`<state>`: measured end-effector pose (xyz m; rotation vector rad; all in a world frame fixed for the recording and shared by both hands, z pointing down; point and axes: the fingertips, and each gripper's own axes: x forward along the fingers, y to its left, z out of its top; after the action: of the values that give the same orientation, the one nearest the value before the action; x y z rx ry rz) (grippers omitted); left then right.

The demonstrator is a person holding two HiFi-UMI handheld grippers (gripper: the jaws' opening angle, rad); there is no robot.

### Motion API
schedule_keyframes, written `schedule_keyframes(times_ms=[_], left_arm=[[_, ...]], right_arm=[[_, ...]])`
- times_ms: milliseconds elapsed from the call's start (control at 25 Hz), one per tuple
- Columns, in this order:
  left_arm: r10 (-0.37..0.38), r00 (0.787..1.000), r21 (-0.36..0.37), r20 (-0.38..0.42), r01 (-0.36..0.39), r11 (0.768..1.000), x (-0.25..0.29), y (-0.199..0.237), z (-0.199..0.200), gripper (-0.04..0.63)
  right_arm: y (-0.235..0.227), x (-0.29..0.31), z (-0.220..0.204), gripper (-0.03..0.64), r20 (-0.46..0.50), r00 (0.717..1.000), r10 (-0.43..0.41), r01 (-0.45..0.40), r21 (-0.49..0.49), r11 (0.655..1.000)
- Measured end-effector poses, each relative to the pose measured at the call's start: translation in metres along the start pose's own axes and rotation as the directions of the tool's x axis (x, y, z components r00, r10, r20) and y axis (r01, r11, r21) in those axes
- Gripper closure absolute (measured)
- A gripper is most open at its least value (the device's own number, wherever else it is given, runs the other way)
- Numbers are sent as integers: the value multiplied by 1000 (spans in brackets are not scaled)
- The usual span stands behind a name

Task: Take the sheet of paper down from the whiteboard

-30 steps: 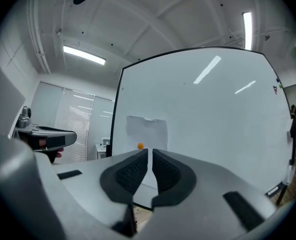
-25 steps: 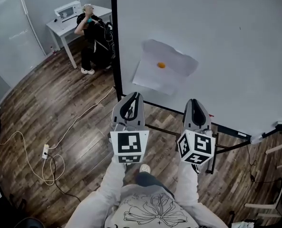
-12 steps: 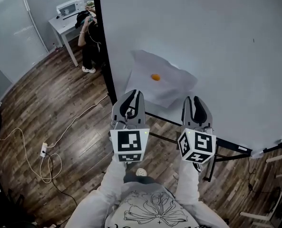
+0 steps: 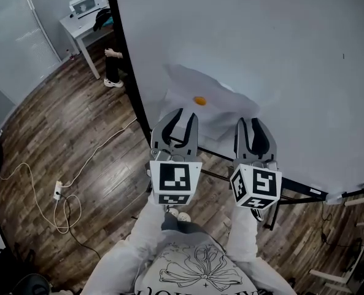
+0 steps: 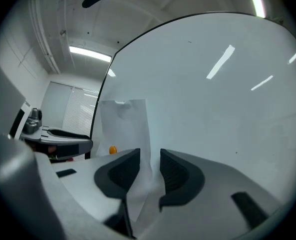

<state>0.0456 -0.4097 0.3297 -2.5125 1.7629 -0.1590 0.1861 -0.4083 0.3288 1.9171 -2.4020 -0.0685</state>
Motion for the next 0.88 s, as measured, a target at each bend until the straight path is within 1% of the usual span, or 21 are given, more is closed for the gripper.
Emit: schedule_keyframes(times_ms=[200, 320, 560, 720, 880], left_arm=[[-53, 998, 20, -29, 54, 998, 17, -7, -2, 469], [-77, 996, 35, -45, 78, 996, 29, -11, -3, 462], [-76, 994, 52, -74, 80, 995, 47, -11, -11, 460], [-70, 994, 52, -88, 74, 996, 55, -12, -14, 460], [-69, 994, 43, -86, 73, 996, 58, -14, -16, 460]], right_arm=[[0, 7, 7, 503, 7, 1000, -1, 1, 4, 1000], [2, 14, 8, 503, 5, 1000, 0, 0, 4, 1000], [8, 24, 6, 508, -5, 1000, 17, -17, -7, 1000], [9, 26, 6, 534, 0, 1000, 12, -12, 1, 1000], [6, 28, 5, 554, 6, 1000, 5, -5, 6, 1000]])
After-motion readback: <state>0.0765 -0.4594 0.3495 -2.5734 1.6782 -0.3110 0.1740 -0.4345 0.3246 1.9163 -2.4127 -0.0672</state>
